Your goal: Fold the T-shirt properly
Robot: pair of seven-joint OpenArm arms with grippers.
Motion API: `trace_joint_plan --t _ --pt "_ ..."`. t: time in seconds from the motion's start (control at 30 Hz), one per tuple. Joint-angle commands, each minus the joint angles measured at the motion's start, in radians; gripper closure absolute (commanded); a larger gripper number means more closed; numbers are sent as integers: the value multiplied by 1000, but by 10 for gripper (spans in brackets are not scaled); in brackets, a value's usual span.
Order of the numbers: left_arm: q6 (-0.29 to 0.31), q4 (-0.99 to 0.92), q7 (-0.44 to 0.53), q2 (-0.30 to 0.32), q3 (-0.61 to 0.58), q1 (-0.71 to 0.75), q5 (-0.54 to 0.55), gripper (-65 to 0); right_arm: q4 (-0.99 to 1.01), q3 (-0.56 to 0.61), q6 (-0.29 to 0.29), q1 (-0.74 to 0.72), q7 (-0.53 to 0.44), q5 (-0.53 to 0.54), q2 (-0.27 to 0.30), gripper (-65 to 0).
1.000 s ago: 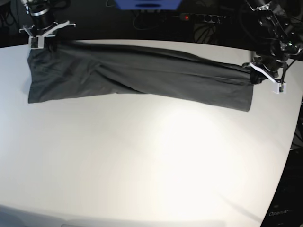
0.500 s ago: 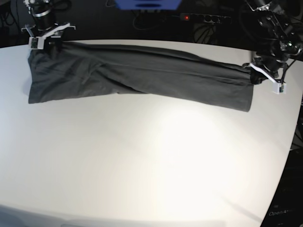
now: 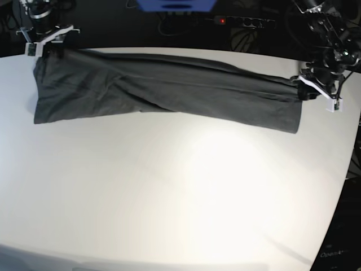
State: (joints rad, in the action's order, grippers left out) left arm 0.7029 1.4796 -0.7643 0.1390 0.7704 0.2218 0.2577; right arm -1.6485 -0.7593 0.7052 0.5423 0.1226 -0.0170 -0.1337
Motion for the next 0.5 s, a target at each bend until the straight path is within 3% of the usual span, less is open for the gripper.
trace_joint_plan --t 0.0,0.1,0.47 --pt "-5 8 -11 14 5 3 -11 -220 -14 -22 -7 -6 -22 12 10 -276" --pt "-5 8 -11 12 7 3 -10 -265 3 -65 -7 -29 -21 12 13 -276" --pt "-5 8 -11 11 7 1 -10 -263 129 -72 -7 -80 -24 10 118 -276"
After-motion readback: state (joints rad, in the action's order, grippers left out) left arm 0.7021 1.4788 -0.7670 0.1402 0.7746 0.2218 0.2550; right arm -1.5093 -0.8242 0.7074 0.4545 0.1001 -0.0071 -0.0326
